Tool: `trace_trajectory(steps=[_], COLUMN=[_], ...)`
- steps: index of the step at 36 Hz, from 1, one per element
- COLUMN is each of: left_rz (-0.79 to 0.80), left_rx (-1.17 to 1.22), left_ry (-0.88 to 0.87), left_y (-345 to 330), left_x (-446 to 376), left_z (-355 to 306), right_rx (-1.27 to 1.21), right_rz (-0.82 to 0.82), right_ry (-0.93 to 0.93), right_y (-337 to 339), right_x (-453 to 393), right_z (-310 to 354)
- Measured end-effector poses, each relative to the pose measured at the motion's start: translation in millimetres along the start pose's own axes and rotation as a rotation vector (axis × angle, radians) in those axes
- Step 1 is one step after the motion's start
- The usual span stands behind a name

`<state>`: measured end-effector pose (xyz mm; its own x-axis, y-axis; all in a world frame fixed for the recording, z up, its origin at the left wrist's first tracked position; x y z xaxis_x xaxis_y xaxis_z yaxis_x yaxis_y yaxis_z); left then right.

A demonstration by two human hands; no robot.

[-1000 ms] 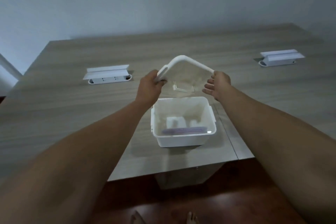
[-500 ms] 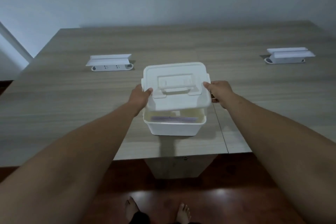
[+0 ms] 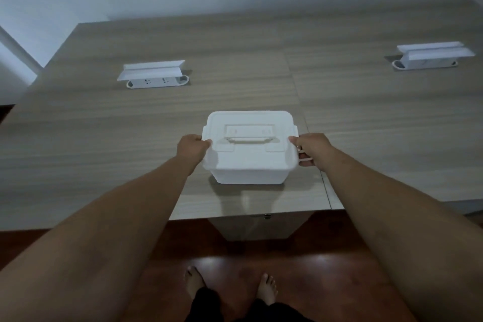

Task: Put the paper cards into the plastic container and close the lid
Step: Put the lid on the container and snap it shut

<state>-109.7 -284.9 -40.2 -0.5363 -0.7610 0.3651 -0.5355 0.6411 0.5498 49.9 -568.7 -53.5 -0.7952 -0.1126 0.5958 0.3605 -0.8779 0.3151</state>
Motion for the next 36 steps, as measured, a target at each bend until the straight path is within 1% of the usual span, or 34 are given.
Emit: trace_trajectory(steps=[6, 13, 20, 25, 28, 32, 34, 36], left_rz=[-0.004, -0.041, 0.009, 0.077, 0.132, 0.207, 0.243, 0.255], left_rx=[0.074, 0.04, 0.07, 0.055, 0.048, 0.079, 0.149, 0.225], left_ry=[0.052, 0.053, 0.076, 0.072, 0.084, 0.184, 0.237, 0.278], left_y=[1, 4, 4, 2, -2, -11, -16, -16], left_x=[-6, -12, -45, -76, -95, -110, -119, -124], left_z=[3, -9, -28, -47, -53, -54, -53, -51], right_rx=[-0.031, 0.07, 0.141, 0.136, 0.083, -0.057, -0.112, -0.115], right_rz=[-0.016, -0.038, -0.076, -0.1, -0.081, 0.019, 0.041, 0.04], right_ry=[0.066, 0.113, 0.162, 0.125, 0.044, -0.148, -0.176, -0.171], right_y=[-6, -15, -23, -29, -34, -36, -38, -38], right_x=[-6, -20, -42, -63, -74, -79, -83, -87], right_z=[7, 25, 60, 84, 91, 88, 89, 91])
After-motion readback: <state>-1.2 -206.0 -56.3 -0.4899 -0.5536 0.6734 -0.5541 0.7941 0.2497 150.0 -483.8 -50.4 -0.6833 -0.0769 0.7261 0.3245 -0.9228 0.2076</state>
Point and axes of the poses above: each hand's wrist, its own x-axis away from the middle knuckle, its own y-axis out of the back of the hand, z = x × y, the point moved 4 cm from there along -x, towards the middle knuckle, and after that the axes turned 3 degrees about -z, right-handed, at the moved point
